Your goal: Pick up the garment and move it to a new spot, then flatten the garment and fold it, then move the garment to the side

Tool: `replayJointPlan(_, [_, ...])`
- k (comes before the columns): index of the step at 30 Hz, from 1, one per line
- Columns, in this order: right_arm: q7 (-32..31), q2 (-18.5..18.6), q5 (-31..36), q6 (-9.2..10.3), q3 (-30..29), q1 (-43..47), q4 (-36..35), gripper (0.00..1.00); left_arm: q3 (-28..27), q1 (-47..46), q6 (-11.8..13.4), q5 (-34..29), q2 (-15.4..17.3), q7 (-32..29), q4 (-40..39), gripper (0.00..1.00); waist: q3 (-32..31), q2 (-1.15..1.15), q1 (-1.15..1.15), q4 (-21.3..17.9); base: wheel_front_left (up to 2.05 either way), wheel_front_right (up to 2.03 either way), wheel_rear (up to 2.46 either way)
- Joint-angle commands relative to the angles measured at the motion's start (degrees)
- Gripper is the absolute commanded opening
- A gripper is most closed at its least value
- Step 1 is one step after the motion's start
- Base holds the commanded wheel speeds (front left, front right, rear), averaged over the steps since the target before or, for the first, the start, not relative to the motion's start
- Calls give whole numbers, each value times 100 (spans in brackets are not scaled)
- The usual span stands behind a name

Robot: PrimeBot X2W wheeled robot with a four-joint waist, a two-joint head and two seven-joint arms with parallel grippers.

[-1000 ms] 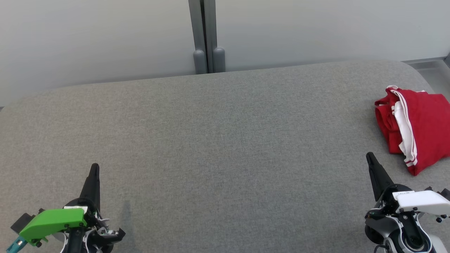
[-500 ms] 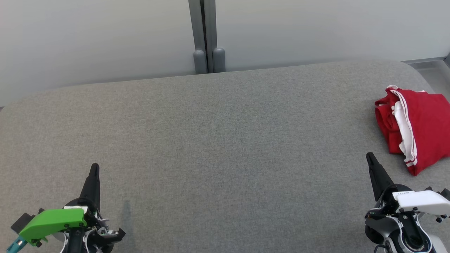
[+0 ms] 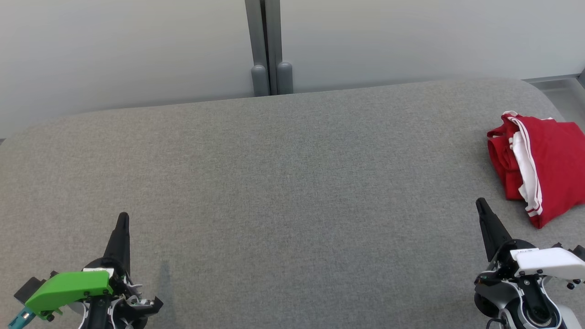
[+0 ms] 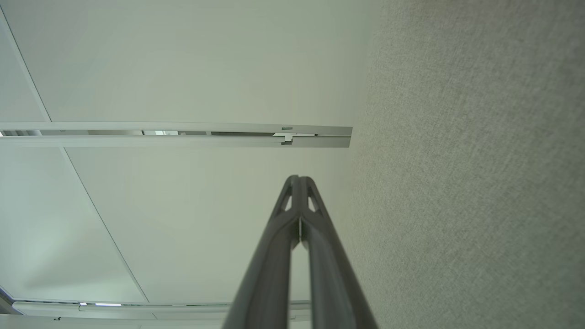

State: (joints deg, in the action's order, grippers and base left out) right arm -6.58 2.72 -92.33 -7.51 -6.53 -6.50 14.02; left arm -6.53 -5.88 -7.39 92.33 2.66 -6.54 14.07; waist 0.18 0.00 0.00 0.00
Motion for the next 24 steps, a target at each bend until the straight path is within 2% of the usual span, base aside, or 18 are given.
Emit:
replayJointPlan(1, [-13, 30, -18, 4, -10, 60, -21, 0, -13, -71, -29, 18, 40, -18, -12, 0, 0, 0, 0, 0, 0, 0, 0])
replayJointPlan(24, [-12, 30, -18, 4, -9, 61, -21, 0, -12, -71, -29, 18, 40, -18, -12, 0, 0, 0, 0, 0, 0, 0, 0])
